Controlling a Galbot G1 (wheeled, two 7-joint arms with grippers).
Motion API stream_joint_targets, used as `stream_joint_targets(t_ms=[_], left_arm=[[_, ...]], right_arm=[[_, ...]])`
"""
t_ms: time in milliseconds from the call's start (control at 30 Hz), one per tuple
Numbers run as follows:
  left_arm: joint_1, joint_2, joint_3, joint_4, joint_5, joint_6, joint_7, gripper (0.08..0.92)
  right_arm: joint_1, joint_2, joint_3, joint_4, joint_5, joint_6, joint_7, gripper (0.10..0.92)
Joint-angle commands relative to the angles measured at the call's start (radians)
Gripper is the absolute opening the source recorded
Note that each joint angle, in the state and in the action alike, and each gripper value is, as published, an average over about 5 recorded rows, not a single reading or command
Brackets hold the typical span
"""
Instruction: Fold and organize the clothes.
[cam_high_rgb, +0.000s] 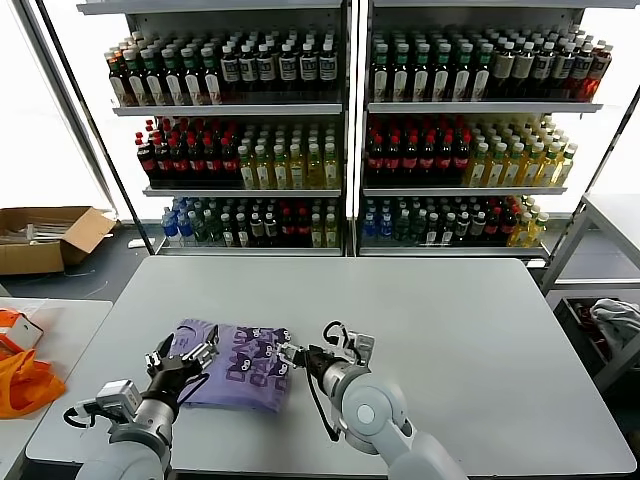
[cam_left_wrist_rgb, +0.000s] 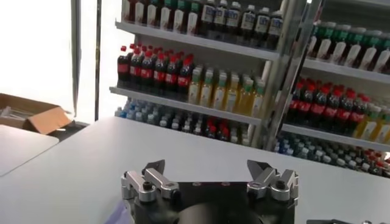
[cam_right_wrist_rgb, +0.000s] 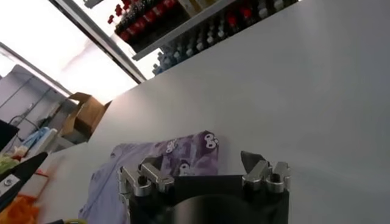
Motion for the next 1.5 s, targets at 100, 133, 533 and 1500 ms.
stream_joint_targets(t_ms=[100, 133, 533, 1500], left_arm=[[0.007, -0.004, -0.011, 0.000, 0.017, 0.004, -0.007, 0.822], [0.008, -0.004, -0.012, 0.000, 0.017, 0.004, -0.006, 0.822], [0.014, -0.006, -0.018, 0.000, 0.014, 0.001, -0.002, 0.823], [0.019, -0.029, -0.010, 0.002, 0.023, -0.001, -0.001, 0.823]], right_arm=[[0.040, 0.006, -0.054, -0.049, -0.011, -0.003, 0.019, 0.823], [0.039, 0.010, -0.056, -0.052, -0.018, -0.003, 0.017, 0.823], [0.038, 0.031, -0.085, -0.066, -0.060, -0.003, 0.016, 0.823], [-0.025, 0.042, -0.044, -0.066, -0.197, -0.002, -0.044, 0.310]])
